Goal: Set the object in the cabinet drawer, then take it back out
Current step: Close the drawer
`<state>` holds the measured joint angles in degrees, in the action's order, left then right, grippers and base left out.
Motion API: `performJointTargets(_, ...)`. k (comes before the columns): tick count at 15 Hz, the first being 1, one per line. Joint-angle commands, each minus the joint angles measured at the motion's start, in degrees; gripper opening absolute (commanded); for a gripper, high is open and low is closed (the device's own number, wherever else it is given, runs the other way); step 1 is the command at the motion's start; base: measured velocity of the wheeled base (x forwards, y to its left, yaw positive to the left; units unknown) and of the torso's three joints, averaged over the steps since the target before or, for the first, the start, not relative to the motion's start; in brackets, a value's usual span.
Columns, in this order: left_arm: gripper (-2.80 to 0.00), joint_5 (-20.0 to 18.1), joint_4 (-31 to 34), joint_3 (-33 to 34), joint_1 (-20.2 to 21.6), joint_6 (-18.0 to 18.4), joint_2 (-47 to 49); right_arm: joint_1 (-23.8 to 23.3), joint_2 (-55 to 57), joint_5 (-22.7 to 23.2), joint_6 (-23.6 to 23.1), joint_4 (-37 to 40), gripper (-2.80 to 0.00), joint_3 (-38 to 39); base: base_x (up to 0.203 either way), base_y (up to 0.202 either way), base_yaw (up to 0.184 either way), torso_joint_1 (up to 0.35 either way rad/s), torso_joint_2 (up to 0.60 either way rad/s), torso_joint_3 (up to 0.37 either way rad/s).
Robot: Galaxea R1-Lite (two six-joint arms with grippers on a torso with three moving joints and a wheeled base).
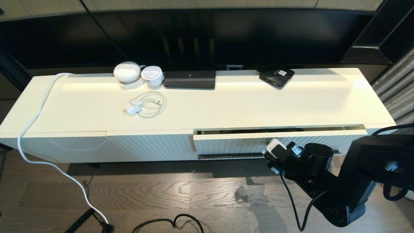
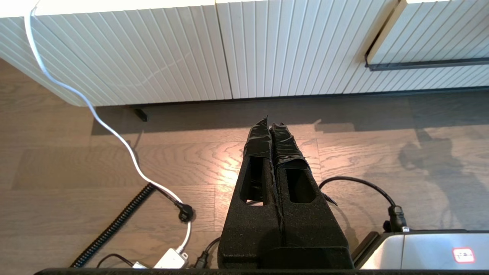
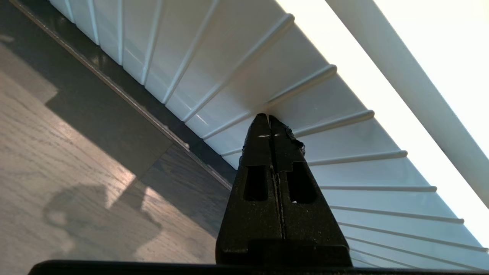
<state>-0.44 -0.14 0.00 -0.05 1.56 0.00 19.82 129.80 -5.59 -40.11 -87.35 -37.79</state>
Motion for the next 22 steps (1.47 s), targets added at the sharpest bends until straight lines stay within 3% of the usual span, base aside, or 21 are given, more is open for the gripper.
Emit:
performJointTargets(1, -2.80, 0.0, 0.0, 0.1, 0.0, 0.0, 0.1, -0.2, 0.6, 0.0, -0.3, -0.3, -2.80, -0.9, 0.000, 0.000, 0.000, 0.000, 0.00, 0.000)
performJointTargets(11, -2.80, 0.0, 0.0, 0.1, 0.0, 0.0, 0.1, -0.4, 2.1, -0.2, -0.4, -0.3, -2.80, -5.4, 0.000, 0.000, 0.000, 0.000, 0.00, 0.000)
performJointTargets(18, -2.80, 0.0, 0.0, 0.1, 0.0, 0.0, 0.1, -0.4, -8.3, 0.0, -1.4, 0.5, -2.80, 7.6, 0.000, 0.000, 0.000, 0.000, 0.00, 0.000)
performJointTargets(22, -2.80, -0.1, 0.0, 0.1, 0.0, 0.0, 0.1, -1.0, -17.6, -1.9, -0.9, 4.9, -2.80, 9.2, 0.000, 0.000, 0.000, 0.000, 0.00, 0.000)
